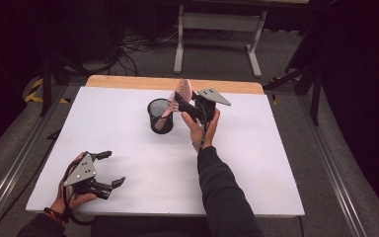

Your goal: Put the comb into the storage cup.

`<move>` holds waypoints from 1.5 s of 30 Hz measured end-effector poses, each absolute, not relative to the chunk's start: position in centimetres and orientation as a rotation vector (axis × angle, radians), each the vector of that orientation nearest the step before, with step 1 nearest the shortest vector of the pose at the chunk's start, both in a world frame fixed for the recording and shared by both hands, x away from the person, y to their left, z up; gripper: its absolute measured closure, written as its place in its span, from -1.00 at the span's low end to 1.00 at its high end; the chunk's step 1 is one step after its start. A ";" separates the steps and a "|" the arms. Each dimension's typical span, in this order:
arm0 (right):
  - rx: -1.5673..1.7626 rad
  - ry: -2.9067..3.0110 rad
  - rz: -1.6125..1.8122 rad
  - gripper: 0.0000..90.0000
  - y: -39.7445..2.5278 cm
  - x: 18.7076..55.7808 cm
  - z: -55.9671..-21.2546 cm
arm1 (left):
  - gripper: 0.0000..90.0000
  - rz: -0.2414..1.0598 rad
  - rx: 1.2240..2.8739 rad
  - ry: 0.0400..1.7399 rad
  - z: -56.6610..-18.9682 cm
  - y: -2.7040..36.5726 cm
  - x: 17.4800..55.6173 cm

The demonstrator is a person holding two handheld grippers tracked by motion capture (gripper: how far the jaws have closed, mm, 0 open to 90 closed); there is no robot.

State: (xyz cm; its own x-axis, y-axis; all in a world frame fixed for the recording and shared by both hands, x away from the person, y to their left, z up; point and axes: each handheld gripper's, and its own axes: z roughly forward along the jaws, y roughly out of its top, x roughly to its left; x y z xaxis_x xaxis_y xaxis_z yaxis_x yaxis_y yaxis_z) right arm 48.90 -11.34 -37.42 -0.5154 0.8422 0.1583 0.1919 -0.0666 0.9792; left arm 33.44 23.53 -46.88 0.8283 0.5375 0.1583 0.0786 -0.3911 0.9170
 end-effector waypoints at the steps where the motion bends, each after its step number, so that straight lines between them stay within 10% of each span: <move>1: 1.111 1.691 1.626 0.04 -11.3 48.9 -37.4 | -0.87 0.532 1.929 0.460 -46.9 23.5 33.4; 45: 1.025 1.729 1.460 -0.30 -11.5 47.6 -36.1 | -0.87 0.536 1.928 0.467 -46.8 23.6 33.5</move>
State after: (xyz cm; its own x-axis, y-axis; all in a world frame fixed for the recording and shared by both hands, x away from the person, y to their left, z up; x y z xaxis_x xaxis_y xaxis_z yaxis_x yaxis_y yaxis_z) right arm 47.58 -11.48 -36.11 -0.4868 0.8735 0.0097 0.1559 0.0760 0.9848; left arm 33.52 23.58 -46.80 0.8244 0.5437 0.1576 0.0816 -0.3897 0.9173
